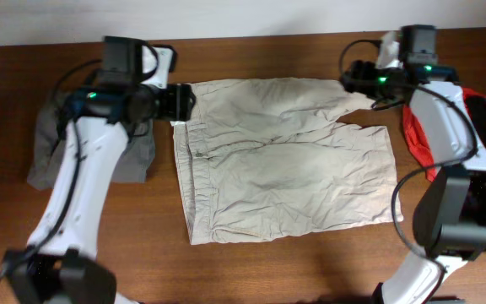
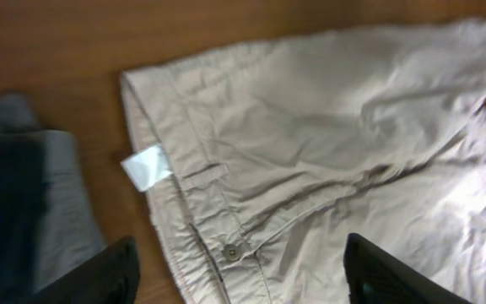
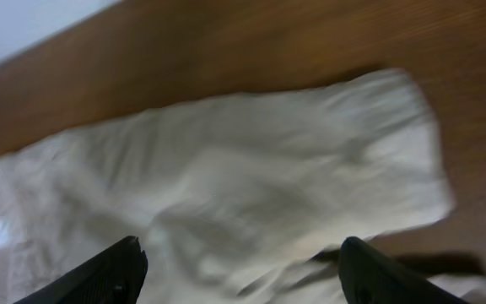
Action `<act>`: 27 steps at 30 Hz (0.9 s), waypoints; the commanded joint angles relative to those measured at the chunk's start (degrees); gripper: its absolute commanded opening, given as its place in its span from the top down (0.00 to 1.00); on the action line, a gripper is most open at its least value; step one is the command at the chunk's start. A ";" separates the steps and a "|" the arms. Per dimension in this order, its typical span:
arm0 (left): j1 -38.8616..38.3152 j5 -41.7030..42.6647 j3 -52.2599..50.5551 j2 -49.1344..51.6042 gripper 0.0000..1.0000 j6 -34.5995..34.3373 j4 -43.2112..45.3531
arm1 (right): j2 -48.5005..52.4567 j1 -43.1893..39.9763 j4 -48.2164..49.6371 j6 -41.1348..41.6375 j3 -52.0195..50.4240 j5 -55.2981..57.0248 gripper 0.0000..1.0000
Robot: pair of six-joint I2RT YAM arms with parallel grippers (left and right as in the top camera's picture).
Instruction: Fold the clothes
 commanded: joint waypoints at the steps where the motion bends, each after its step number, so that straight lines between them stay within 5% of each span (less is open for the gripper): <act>1: -1.77 1.86 0.79 5.70 0.25 4.02 1.01 | 4.68 -3.13 3.82 1.05 0.70 -3.85 0.22; 6: -2.49 1.46 0.79 12.59 0.29 4.72 3.41 | 9.86 -4.70 6.12 2.71 0.70 -4.04 0.21; 14: -2.47 1.46 0.79 21.22 0.30 4.74 4.92 | 12.83 -5.68 5.70 2.64 0.70 0.59 0.00; 22: -2.49 1.46 0.79 24.59 0.30 4.72 5.51 | 12.94 -6.95 4.50 1.53 0.42 -4.70 0.02; 24: -2.47 1.46 0.79 24.59 0.30 4.74 5.75 | 12.98 -6.62 5.05 1.55 0.39 -8.13 0.23; 27: -2.49 1.46 0.79 24.59 0.30 4.72 6.19 | 12.98 -6.36 6.21 1.57 0.46 -13.62 0.67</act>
